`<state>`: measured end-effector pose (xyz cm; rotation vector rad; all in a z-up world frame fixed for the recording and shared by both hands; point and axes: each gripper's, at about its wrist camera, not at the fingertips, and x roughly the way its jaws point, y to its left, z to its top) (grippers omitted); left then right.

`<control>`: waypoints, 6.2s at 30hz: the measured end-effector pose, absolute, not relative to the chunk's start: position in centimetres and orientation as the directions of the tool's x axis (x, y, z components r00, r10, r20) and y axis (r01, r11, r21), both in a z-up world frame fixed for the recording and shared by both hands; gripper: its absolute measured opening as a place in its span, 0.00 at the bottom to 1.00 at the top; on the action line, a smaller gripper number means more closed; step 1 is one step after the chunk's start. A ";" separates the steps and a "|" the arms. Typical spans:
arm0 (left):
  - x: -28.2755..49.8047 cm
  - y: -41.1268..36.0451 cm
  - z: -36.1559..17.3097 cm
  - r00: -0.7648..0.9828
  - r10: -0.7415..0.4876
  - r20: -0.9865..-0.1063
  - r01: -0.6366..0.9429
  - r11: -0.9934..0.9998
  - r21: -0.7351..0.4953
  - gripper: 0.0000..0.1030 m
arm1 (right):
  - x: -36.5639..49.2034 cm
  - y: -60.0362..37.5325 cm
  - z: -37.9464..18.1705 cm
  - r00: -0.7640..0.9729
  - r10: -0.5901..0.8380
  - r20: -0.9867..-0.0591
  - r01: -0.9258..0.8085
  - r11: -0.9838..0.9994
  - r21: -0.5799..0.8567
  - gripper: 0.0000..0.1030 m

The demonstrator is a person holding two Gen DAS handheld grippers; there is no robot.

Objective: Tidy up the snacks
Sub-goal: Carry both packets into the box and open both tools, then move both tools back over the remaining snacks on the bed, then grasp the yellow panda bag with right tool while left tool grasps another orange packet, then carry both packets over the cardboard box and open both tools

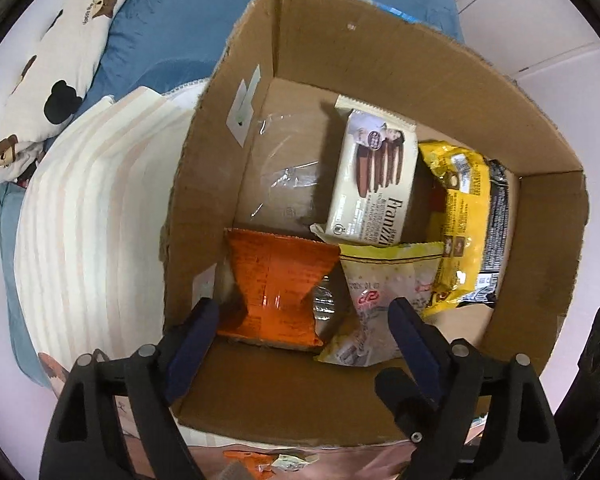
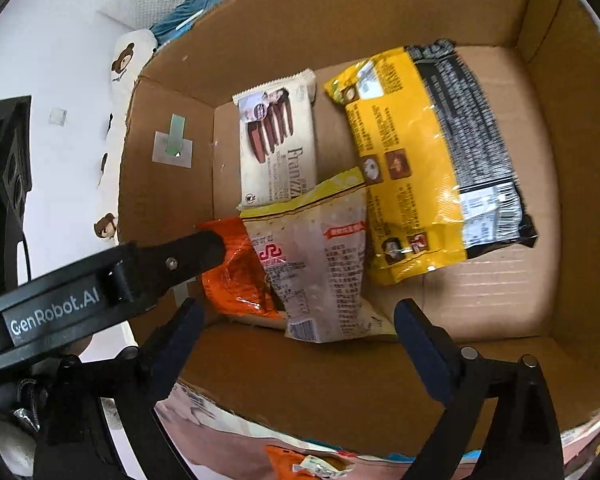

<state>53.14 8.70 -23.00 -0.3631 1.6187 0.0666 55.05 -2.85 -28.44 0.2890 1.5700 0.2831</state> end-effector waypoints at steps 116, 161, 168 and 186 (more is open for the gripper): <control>18.1 6.0 -36.3 -0.058 -0.112 -0.992 -0.331 0.940 -0.087 0.84 | 24.9 -18.4 -34.6 0.042 0.068 -0.997 -0.007 0.998 0.068 0.64; 29.5 4.9 -16.2 0.322 -0.210 -0.923 -0.157 0.950 -0.271 0.43 | 33.3 -15.9 -19.4 0.303 0.393 -0.868 -0.077 0.918 0.389 0.59; 40.1 4.4 -12.6 0.355 -0.200 -0.913 -0.127 0.957 -0.259 0.43 | 43.5 -15.6 -15.8 0.383 0.352 -0.854 -0.070 0.933 0.354 0.59; 60.2 10.0 -21.8 0.109 -0.031 -0.994 -0.212 0.976 -0.053 0.45 | 65.1 -12.9 -20.9 0.265 0.158 -0.951 0.021 0.985 0.170 0.70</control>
